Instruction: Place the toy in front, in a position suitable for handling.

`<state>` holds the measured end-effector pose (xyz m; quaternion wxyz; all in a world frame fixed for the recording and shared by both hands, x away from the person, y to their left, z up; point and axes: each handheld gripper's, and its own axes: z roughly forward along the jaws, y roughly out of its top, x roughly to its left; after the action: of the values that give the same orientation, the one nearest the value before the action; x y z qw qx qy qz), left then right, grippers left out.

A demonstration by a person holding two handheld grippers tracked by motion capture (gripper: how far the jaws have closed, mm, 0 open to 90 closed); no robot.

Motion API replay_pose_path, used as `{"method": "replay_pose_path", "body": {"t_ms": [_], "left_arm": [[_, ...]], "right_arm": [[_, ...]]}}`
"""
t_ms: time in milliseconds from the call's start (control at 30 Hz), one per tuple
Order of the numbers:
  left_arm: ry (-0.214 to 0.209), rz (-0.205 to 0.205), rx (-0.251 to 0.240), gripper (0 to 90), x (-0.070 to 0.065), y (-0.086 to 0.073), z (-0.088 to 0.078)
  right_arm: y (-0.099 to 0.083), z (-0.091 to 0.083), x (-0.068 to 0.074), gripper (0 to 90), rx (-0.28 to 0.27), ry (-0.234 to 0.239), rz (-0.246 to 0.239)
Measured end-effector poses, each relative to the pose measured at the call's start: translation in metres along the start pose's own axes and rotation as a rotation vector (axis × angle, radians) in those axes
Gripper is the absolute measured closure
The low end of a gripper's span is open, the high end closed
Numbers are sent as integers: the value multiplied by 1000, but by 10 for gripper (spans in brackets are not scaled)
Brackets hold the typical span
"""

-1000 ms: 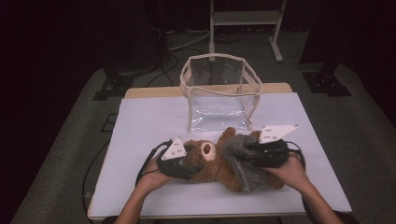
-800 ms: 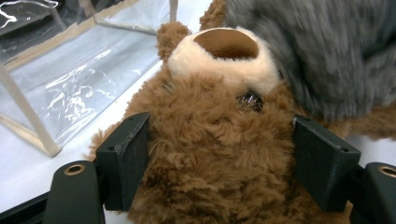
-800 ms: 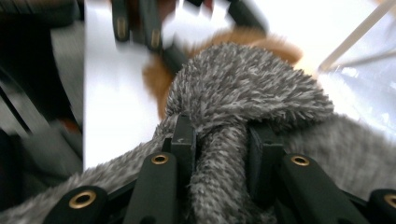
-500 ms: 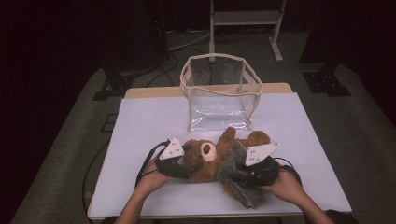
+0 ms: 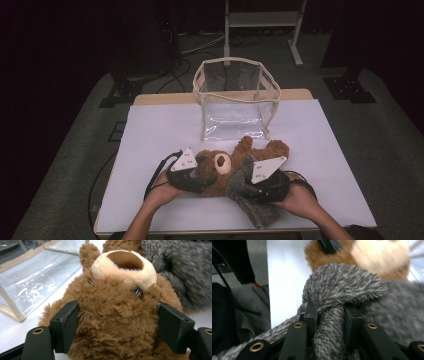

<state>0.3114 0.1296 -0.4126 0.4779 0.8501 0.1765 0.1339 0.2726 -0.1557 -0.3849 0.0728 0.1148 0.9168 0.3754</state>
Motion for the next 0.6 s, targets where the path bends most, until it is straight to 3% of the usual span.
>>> {"method": "replay_pose_path", "body": {"t_ms": [100,133,300,400,467,500,533,600], "left_arm": [[1,3,3,238,-1,1,0],[2,3,8,237,-1,2,1],[-8,21,24,237,-3,3,1],[-13,39,33,236,-5,3,2],[-14,59,44,233,-7,3,1],[-14,59,44,229,-7,3,1],[-14,67,52,220,-8,3,1],[-16,72,55,216,-8,1,1]], "right_arm": [[-8,-12,-2,683,-12,-15,26],[-11,-24,-4,684,-31,-43,45],[-5,-38,-9,684,-65,-92,45],[10,-32,-20,683,-90,-99,57],[30,-15,-33,683,-111,-87,59],[30,-15,-33,683,-111,-87,59],[39,-3,-37,683,-90,-82,47],[37,5,-39,683,-61,-92,31]]}}
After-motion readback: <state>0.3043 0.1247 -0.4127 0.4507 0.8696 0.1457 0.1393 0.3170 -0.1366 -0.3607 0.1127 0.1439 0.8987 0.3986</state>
